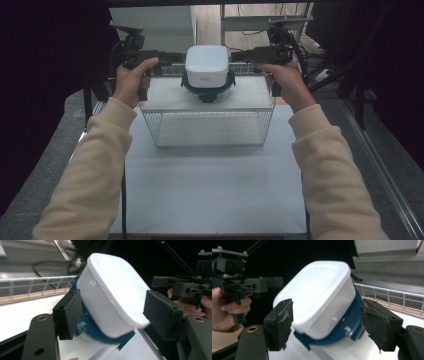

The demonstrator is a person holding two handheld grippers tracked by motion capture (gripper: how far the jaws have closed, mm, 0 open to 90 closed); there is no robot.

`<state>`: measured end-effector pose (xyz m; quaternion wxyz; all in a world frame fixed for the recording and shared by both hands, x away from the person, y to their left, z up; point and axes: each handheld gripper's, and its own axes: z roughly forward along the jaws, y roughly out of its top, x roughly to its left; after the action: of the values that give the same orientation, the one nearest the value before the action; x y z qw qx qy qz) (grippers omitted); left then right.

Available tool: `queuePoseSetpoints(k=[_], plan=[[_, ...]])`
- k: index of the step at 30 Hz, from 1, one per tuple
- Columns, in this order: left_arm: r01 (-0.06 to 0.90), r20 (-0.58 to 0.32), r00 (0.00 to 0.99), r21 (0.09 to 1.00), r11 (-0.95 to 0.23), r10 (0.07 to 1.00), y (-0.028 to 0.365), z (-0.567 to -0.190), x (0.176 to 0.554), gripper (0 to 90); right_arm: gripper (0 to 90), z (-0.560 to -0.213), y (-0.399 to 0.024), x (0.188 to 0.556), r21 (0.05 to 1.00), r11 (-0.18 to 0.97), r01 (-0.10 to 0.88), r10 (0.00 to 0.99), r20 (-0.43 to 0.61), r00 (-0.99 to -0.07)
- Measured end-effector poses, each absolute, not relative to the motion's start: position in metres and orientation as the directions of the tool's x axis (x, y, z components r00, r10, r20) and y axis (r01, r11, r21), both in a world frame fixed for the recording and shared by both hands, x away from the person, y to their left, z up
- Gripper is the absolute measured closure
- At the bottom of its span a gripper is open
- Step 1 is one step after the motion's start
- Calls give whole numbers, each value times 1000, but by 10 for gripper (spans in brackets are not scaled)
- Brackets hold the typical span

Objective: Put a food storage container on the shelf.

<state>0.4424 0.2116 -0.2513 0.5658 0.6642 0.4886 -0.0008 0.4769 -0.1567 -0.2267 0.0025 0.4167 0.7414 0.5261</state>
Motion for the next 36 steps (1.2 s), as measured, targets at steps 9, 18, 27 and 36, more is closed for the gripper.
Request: queuePoseSetpoints(k=[9, 18, 27, 36], plan=[[591, -458, 566, 805, 50, 685, 215, -260, 409, 275, 251, -234, -172, 450, 821, 125, 557, 615, 376, -693], [563, -409, 578, 826, 17, 706, 212, -272, 380, 262, 249, -244, -181, 420, 853, 177, 490, 638, 280, -717], [508, -337, 580, 862, -6, 742, 212, -306, 318, 256, 247, -279, -196, 372, 869, 259, 421, 664, 157, -731], [580, -322, 530, 812, -58, 785, 220, -383, 283, 244, 246, -343, -216, 342, 841, 278, 465, 674, 174, -718]])
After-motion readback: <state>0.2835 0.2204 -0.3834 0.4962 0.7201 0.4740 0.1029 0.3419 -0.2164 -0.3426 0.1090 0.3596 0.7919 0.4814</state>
